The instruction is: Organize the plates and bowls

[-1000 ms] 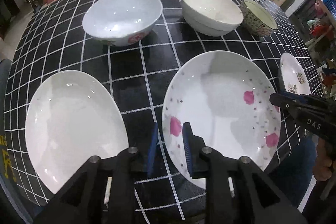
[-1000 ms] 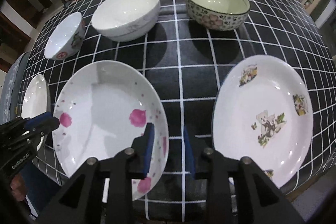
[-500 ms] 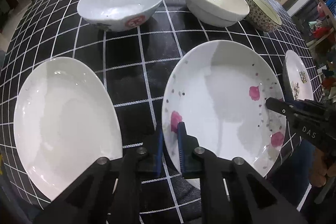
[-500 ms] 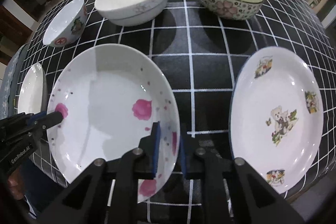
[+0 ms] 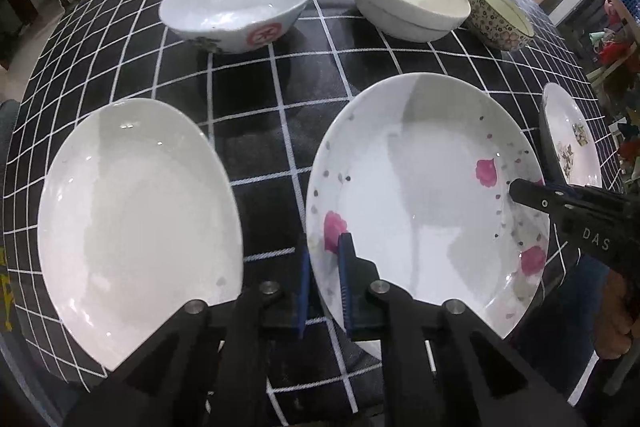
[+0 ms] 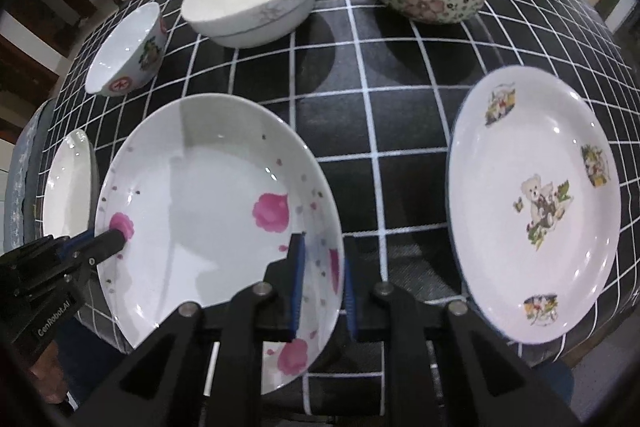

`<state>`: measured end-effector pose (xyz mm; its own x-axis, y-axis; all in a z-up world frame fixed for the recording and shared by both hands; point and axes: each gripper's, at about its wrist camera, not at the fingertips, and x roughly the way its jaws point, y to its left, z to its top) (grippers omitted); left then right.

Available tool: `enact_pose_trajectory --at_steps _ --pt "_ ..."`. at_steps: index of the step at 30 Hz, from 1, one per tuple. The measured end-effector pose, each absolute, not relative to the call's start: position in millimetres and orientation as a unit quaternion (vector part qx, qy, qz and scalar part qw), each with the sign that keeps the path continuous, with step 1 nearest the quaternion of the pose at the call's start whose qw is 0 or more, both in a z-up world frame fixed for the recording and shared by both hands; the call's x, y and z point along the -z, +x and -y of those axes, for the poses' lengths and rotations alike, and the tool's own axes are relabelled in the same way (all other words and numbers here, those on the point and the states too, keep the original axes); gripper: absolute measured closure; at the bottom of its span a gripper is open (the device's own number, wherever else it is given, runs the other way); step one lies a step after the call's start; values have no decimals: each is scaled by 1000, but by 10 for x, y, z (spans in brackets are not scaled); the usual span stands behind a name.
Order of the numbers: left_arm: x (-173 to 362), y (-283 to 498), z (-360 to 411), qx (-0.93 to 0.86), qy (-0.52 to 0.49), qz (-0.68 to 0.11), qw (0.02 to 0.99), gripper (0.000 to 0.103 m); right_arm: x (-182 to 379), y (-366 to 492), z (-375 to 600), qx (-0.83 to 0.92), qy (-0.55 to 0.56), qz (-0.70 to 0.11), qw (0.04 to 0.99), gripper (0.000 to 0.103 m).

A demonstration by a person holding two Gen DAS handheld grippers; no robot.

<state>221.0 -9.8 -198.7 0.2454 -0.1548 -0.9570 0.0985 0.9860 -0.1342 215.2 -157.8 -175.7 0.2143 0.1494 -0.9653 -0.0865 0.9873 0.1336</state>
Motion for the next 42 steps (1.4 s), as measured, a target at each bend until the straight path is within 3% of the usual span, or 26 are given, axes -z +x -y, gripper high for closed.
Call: enact_pose_trajectory --at_steps 14,42 --pt "1585 1957 -434 50 -24 -573 818 91 1320 2045 1062 -124 8 -596 794 81" --pt "1636 1723 -1619 -27 -62 -574 816 91 1536 2246 -327 -193 -76 -600 773 81"
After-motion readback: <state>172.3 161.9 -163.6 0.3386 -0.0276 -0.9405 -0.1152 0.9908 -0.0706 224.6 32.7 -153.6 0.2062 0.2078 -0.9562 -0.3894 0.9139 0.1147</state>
